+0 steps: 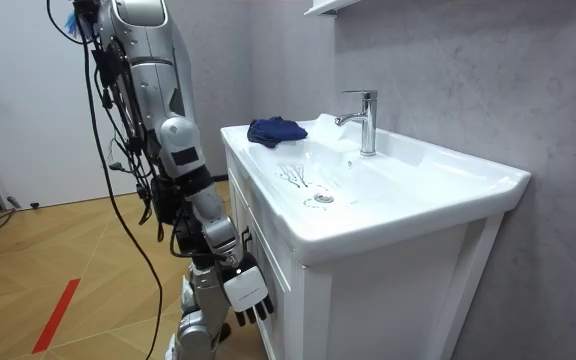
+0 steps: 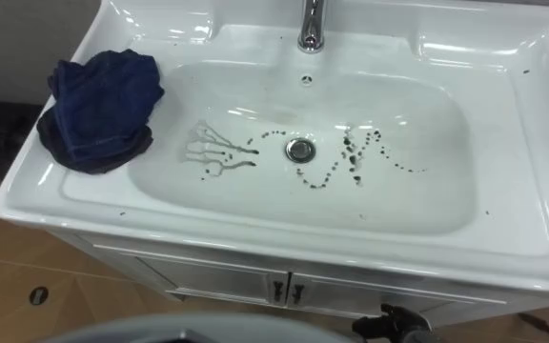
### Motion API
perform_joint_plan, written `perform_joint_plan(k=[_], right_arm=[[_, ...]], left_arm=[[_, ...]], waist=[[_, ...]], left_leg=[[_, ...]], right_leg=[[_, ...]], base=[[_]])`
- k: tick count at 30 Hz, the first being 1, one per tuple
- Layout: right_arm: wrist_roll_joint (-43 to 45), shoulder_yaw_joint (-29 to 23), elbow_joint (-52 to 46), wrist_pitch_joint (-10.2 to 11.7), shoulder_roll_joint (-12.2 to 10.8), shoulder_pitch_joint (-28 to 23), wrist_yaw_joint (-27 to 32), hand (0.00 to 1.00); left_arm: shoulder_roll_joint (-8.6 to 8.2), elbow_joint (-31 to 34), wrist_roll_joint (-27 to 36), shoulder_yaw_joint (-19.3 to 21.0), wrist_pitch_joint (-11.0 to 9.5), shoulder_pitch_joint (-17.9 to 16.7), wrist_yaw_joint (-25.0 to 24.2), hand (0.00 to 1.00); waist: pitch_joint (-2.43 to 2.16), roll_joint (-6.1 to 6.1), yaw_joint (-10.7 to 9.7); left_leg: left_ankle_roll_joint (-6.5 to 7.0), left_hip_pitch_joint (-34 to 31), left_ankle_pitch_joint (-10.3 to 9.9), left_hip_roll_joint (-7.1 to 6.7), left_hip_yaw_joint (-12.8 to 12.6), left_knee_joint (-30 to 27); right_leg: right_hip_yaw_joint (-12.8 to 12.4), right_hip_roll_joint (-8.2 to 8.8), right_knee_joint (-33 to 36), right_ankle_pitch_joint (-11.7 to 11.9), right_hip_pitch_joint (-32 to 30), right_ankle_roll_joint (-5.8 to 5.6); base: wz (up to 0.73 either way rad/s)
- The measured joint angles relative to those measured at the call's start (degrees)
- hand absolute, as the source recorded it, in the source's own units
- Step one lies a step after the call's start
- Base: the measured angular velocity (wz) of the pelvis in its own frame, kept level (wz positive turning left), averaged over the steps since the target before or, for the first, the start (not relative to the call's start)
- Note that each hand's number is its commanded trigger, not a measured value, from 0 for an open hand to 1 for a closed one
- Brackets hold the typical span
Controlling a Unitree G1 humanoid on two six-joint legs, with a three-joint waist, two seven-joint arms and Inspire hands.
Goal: Wipe basin
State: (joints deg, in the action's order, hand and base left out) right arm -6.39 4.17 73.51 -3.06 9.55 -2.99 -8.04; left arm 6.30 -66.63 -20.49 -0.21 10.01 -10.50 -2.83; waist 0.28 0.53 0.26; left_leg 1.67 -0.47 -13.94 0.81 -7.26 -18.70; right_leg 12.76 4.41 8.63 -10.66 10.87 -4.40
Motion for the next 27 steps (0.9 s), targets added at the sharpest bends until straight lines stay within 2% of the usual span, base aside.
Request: perform_joint_plan(k=[12, 18, 27], right_arm=[[-0.70, 0.21, 0.14, -0.78, 0.11, 0.21, -0.86, 0.00], [-1.99, 0.21, 0.18, -0.82, -0.09, 0.17, -0.94, 0.00], [-2.40, 0.15, 0.65, -0.82, -0.26, 0.27, -1.24, 0.00]], left_arm=[[0.02, -0.01, -0.02, 0.00, 0.44, 0.07, 0.03, 0.00], [0.06, -0.01, 0.07, 0.23, 0.99, 0.16, 0.40, 0.00], [-0.05, -0.01, 0.84, 4.18, 0.95, -0.42, 0.43, 0.00]], waist=[[0.07, 0.67, 0.17], [-0.21, 0.74, 0.10], [-0.23, 1.12, 0.33]], left_leg=[[-0.09, -0.27, 0.05, -0.25, 0.00, -0.25], [-0.08, -0.95, 0.05, -0.53, 0.04, -0.95], [-0.31, -0.99, -0.07, -0.73, 0.96, -0.67]], right_leg=[[0.04, 0.12, -0.10, -0.68, 0.02, 0.81], [0.38, 0.23, -0.91, -1.29, 0.02, 1.02], [1.67, 0.39, -0.85, -1.87, 0.23, 1.18]], base=[[0.00], [0.04], [0.04]])
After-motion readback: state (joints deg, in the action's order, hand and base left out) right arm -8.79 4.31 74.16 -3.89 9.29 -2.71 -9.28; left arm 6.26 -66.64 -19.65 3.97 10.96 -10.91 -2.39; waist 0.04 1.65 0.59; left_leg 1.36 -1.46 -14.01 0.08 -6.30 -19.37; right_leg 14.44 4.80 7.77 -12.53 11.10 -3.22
